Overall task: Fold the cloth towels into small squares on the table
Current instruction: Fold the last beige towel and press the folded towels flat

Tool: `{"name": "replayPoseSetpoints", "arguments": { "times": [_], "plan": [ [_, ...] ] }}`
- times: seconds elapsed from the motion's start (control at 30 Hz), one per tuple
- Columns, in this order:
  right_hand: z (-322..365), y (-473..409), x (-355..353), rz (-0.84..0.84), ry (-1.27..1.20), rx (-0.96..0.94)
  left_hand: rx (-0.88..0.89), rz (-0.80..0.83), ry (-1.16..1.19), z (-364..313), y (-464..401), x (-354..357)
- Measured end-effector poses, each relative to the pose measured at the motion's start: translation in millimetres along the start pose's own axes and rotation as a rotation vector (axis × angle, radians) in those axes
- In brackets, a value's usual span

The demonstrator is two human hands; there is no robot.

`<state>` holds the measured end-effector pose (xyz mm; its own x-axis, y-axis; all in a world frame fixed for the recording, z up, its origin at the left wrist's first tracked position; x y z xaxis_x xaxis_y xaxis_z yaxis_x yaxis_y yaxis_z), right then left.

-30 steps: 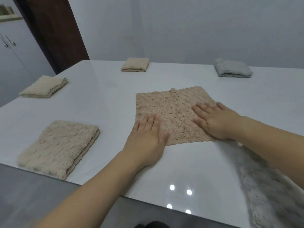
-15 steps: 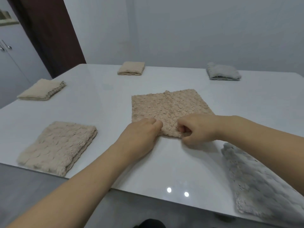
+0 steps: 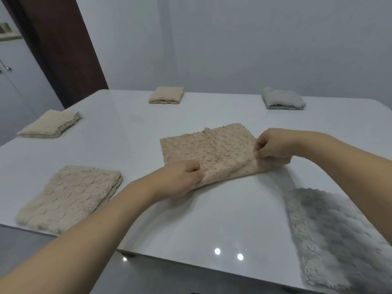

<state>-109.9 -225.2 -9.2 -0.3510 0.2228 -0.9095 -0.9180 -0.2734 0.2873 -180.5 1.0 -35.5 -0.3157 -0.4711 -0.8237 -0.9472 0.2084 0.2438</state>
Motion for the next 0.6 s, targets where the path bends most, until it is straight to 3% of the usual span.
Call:
{"name": "replayPoseSetpoints", "arguments": {
  "times": [0.13,0.33,0.47,0.6],
  "plan": [
    [-10,-26,-20,-0.136,-0.023,0.045,-0.063,-0.186,-0.116,9,-26,-39],
    [-13,-77,-43,-0.38,-0.351,0.009,-0.18,-0.443,-0.292,28,-87,-76],
    [-16,-114,-39,-0.53,-0.295,0.045,-0.235,-0.581,-0.347,35,-122,-75],
    [-24,-139,-12,-0.618,-0.107,0.128,-0.273,-0.644,-0.218,55,-138,-56]
  ]
}}
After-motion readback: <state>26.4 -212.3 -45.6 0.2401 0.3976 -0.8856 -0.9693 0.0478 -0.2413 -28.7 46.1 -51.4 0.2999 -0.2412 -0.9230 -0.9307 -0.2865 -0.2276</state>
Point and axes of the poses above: each hand's wrist, its own y-axis away from the middle knuckle, its own x-axis out of the palm, z = x × y, the point moved 8 cm from there along -y, towards the middle knuckle, and after that the axes turned 7 degrees about -x, right-handed, at the moved point
